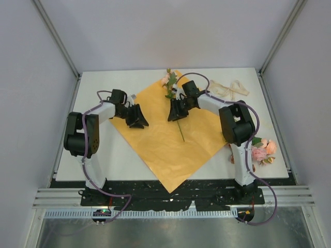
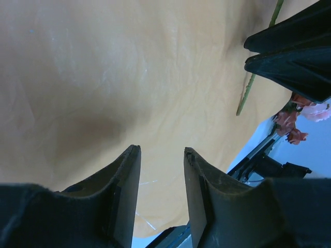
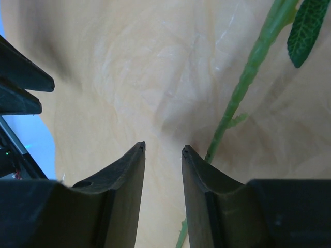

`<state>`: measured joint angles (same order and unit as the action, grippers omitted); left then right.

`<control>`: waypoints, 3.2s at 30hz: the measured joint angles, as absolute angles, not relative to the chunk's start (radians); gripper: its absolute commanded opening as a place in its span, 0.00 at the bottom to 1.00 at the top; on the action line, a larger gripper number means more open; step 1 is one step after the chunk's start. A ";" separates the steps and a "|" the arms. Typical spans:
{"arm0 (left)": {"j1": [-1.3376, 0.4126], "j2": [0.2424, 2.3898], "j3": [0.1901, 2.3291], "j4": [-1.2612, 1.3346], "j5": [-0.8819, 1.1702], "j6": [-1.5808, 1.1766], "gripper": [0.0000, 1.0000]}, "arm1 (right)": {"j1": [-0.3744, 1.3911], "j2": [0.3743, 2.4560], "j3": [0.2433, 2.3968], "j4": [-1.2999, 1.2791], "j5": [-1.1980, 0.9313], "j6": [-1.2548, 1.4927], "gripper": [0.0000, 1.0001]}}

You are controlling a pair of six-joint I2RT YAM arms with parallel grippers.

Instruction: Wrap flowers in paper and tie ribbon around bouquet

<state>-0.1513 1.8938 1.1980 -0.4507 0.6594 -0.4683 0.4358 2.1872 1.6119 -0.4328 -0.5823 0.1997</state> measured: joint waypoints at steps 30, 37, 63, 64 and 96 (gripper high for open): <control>-0.160 1.955 1.162 -0.416 0.631 -0.484 0.11 | 0.426 2.024 1.431 -0.521 -0.234 -0.040 0.15; -0.167 1.960 1.162 -0.415 0.636 -0.495 0.07 | 0.484 2.046 1.448 -0.522 -0.248 -0.019 0.15; -0.182 1.851 1.092 -0.416 0.598 -0.463 0.60 | 0.477 2.087 1.512 -0.541 -0.547 0.120 0.46; -0.182 1.824 1.092 -0.423 0.596 -0.450 0.63 | 0.450 2.069 1.511 -0.570 -0.547 0.092 0.50; -0.184 1.584 1.215 -0.506 0.629 -0.229 0.76 | -0.097 1.956 1.451 -0.867 -0.084 -0.757 0.05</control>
<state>-0.1844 1.5841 1.2148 -0.5060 0.6292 -0.2287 -0.0971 1.9560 1.4509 -0.8673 -0.0841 -0.7570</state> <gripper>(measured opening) 0.765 0.092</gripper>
